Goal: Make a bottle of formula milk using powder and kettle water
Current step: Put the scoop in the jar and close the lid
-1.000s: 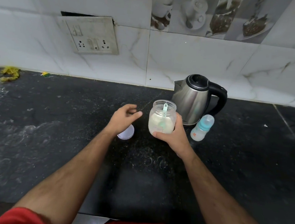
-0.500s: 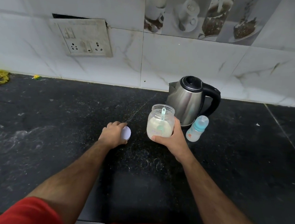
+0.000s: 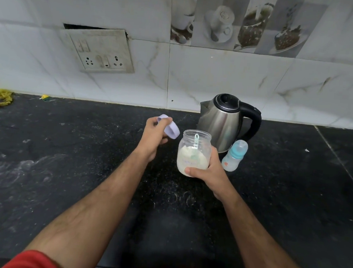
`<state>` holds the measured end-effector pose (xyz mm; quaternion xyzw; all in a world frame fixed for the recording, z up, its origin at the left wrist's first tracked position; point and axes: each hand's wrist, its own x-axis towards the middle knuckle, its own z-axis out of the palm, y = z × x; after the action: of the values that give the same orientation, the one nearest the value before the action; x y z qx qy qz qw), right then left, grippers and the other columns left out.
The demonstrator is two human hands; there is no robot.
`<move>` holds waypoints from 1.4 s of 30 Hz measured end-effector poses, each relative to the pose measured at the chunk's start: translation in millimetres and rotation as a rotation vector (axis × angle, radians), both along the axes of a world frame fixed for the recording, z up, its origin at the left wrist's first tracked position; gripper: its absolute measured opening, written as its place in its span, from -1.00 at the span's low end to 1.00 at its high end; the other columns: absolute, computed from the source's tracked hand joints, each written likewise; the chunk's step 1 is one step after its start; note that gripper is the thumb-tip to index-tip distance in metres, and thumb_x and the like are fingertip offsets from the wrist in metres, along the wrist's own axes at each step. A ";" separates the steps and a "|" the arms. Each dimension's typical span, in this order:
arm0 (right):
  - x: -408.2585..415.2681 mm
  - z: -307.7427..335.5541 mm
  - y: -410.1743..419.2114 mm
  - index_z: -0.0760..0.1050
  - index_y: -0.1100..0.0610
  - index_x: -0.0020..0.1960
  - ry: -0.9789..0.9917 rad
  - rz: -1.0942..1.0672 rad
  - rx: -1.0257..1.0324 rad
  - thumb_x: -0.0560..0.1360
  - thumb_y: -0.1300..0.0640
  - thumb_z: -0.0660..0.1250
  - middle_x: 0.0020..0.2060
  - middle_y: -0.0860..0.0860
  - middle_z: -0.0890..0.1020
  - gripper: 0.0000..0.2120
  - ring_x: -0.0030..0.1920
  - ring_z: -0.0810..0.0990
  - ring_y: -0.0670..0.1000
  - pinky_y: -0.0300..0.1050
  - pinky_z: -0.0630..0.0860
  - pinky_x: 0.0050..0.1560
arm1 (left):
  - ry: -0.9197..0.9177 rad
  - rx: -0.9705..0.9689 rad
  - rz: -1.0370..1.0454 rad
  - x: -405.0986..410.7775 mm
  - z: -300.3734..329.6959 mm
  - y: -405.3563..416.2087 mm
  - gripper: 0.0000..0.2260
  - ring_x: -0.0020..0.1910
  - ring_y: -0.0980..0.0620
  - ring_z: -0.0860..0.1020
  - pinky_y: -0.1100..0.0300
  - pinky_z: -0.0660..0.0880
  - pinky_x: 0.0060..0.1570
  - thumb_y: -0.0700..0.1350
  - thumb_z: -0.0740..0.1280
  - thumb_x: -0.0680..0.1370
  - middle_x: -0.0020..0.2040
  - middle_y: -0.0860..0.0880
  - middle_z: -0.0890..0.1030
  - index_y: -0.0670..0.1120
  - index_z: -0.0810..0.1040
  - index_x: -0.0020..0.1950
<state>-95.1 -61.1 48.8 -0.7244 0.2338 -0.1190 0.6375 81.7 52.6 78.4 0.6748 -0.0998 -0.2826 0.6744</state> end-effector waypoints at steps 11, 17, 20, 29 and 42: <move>-12.5 5.1 8.1 0.21 0.01 0.44 -0.014 -0.009 -0.049 0.15 -0.02 0.62 0.26 -0.11 0.50 -0.03 0.27 0.52 -0.10 0.06 0.51 0.31 | -0.014 -0.111 -0.243 -27.6 30.1 -9.7 -0.45 0.17 -0.03 0.60 0.04 0.48 0.31 -0.06 0.47 0.43 0.26 -0.16 0.54 0.04 0.35 0.36; -17.6 13.8 8.8 0.25 0.01 0.40 -0.058 0.013 0.007 0.20 0.04 0.61 0.22 -0.08 0.54 -0.13 0.22 0.57 -0.09 -0.01 0.55 0.25 | -0.284 0.065 -0.470 -44.1 51.3 -7.3 -0.59 0.28 0.09 0.53 0.13 0.47 0.29 -0.06 0.34 0.53 0.31 0.02 0.56 0.04 0.51 0.39; -20.5 17.8 10.6 0.29 0.05 0.41 -0.093 0.026 0.090 0.19 -0.02 0.59 0.25 0.04 0.57 -0.12 0.25 0.58 0.01 -0.08 0.58 0.16 | -0.347 0.138 -0.537 -45.8 64.0 -8.2 -0.69 0.14 0.12 0.63 0.15 0.50 0.22 0.10 0.19 0.65 0.16 0.08 0.67 0.05 0.64 0.23; -25.4 27.9 15.0 0.31 0.09 0.45 -0.138 0.055 0.187 0.21 -0.12 0.61 0.27 0.14 0.58 -0.08 0.26 0.58 0.12 0.03 0.58 0.16 | -0.393 0.159 -0.638 -46.6 82.7 -12.8 -0.67 0.11 0.19 0.63 0.29 0.50 0.14 0.11 0.16 0.66 0.16 0.10 0.66 0.05 0.62 0.27; -21.1 33.9 18.3 0.31 -0.02 0.36 -0.063 -0.079 -0.119 0.25 0.01 0.60 0.12 -0.18 0.57 -0.23 0.11 0.59 -0.18 -0.24 0.49 0.06 | -0.495 0.257 -0.572 -53.8 77.2 -26.6 -0.75 0.10 0.15 0.62 0.18 0.55 0.11 0.13 0.31 0.58 0.10 0.14 0.65 0.06 0.65 0.14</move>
<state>-116.2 -42.8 82.7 -0.7472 0.2345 -0.1806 0.5950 27.9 26.0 155.6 0.7463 -0.4070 -0.2980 0.4343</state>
